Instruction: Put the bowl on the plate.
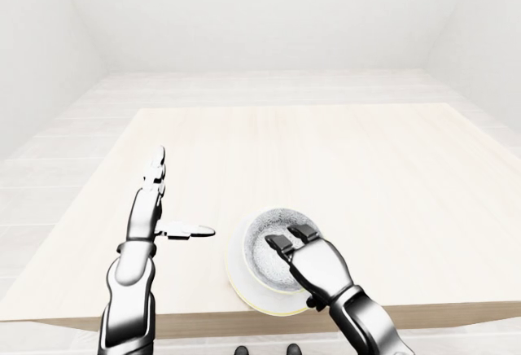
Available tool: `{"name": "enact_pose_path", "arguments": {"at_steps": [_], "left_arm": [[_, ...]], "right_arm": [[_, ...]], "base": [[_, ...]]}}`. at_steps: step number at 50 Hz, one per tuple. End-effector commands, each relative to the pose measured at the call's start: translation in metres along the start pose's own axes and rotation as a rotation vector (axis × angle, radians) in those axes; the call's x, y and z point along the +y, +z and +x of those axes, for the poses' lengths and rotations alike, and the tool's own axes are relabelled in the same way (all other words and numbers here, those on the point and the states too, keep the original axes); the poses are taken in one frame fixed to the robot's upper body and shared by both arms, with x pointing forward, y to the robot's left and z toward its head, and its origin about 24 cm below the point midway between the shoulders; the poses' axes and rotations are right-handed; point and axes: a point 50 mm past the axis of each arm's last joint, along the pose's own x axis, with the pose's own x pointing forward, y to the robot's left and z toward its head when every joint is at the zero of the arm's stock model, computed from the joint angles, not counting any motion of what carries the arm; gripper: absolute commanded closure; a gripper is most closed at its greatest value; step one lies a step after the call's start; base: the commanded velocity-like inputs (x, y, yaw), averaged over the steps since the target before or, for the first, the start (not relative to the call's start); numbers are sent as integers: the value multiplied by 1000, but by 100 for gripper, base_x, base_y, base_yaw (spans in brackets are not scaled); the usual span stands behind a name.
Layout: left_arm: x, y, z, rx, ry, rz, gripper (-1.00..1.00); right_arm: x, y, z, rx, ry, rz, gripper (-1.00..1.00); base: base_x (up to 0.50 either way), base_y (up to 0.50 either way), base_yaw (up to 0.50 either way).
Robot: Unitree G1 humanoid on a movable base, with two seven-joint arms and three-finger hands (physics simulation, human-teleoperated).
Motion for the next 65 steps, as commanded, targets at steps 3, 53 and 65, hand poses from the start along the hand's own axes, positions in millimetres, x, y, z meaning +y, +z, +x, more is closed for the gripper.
{"name": "enact_pose_path", "arguments": {"at_steps": [3, 53, 65], "left_arm": [[-1, 0, 1, -2, -1, -1, -100], [-1, 0, 3, 0, -1, 5, -100], [2, 5, 2, -20, 3, 16, -100]], "right_arm": [[-4, -1, -3, 2, -4, 4, -58], [-55, -16, -32, 58, -49, 53, -51], [-88, -39, -44, 103, -190, 119, -54]], "base": [[0, 0, 0], [0, 0, 0], [0, 0, 0]]}}
